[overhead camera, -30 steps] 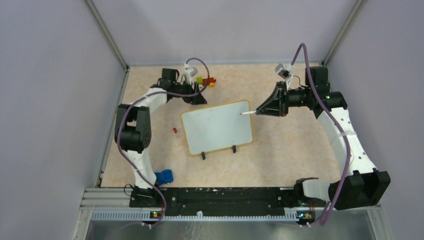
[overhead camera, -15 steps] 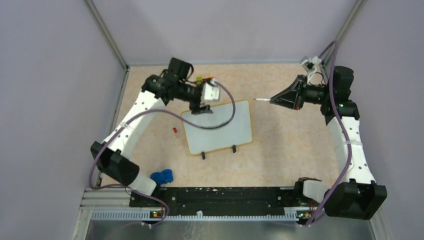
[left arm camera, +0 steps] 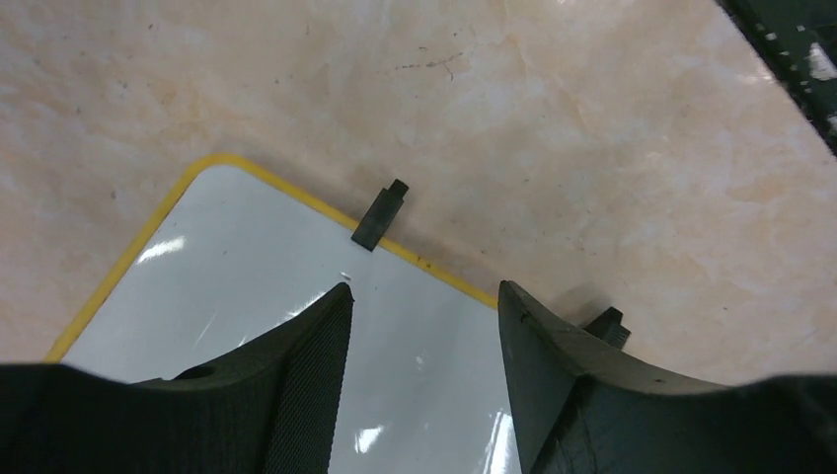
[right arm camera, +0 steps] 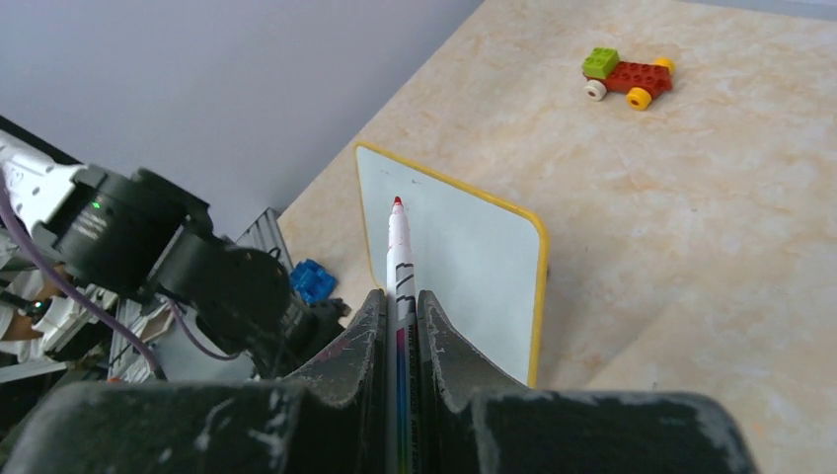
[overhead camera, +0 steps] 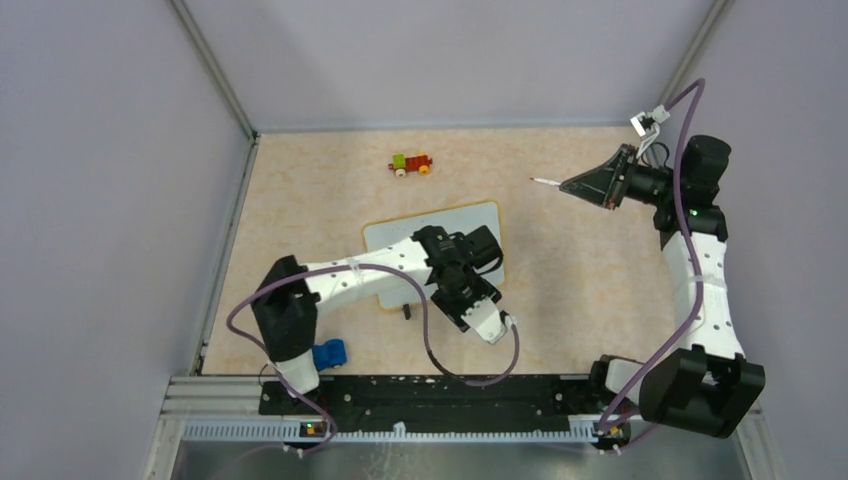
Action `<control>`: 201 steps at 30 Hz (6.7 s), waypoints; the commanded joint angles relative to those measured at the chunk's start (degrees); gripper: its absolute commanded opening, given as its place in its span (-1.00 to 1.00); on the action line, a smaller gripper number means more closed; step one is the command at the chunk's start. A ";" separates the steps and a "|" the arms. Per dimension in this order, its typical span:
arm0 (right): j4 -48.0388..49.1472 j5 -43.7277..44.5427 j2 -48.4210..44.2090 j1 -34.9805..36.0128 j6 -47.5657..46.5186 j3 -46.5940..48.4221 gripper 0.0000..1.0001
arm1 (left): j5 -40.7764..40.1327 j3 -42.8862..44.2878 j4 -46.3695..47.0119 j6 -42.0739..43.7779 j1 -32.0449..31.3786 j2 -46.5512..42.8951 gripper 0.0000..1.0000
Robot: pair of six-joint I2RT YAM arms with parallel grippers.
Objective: Write a sentence on the whiteboard
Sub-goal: Adjust the whiteboard at the center of the board, then move the whiteboard to the center of the board, then hold the whiteboard on the whiteboard stand.
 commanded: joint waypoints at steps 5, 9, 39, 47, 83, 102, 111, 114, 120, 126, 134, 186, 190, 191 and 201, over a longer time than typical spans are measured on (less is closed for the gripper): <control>1.02 1.24 -0.50 -1.71 -2.80 -1.21 -1.00 | -8.40 3.16 8.76 3.20 -3.32 10.07 0.16; 2.34 0.41 -0.60 -1.82 -2.15 -1.69 -1.00 | -9.97 2.67 10.56 5.24 -3.83 12.97 0.13; 5.53 -1.66 -0.02 -2.57 -0.28 -3.63 -1.00 | -8.63 8.82 11.10 6.19 -7.35 19.16 -0.86; -1.13 0.81 1.22 -2.53 -5.34 0.64 -1.00 | -4.68 15.63 5.62 -7.71 -7.85 15.21 0.15; -26.16 21.48 3.54 20.70 -34.63 8.03 -1.00 | 46.78 3.57 15.69 -69.89 45.49 1.32 0.08; -28.02 16.30 3.83 22.93 -36.52 6.41 -1.00 | 48.22 -8.05 29.35 -82.07 39.85 0.18 -1.00; -30.79 14.98 2.63 26.33 -40.33 5.37 -1.00 | 46.80 -4.85 26.00 -77.97 35.53 2.59 -0.97; -31.58 14.91 1.54 27.81 -41.53 4.56 -1.00 | 46.04 -4.10 24.81 -76.44 35.25 1.98 -0.60; -32.40 15.88 -1.38 31.87 -43.38 3.22 -1.00 | 43.61 -1.38 20.49 -71.61 37.68 -1.74 -0.05; -32.45 19.12 -1.12 37.00 -43.72 3.71 -1.00 | 44.44 -3.98 17.38 -69.10 41.64 -6.76 0.14; -26.16 28.45 0.49 46.56 -38.54 3.94 -1.00 | 51.88 -5.00 12.61 -64.48 51.01 -9.72 0.22; -5.44 59.22 4.19 69.46 -37.27 -1.66 -1.00 | 58.36 -9.48 9.80 -56.65 48.68 -7.05 0.13; -4.51 58.73 3.16 69.53 -37.51 -2.53 -1.00 | 58.54 -9.06 9.13 -55.97 47.19 -6.15 0.05; -4.22 58.38 2.91 69.49 -37.38 -2.77 -1.00 | 58.25 -8.86 8.84 -55.69 46.67 -5.82 0.02; -2.02 60.83 1.89 69.46 -37.66 -3.92 -1.00 | 57.63 -7.20 6.59 -54.23 44.30 -3.41 -0.31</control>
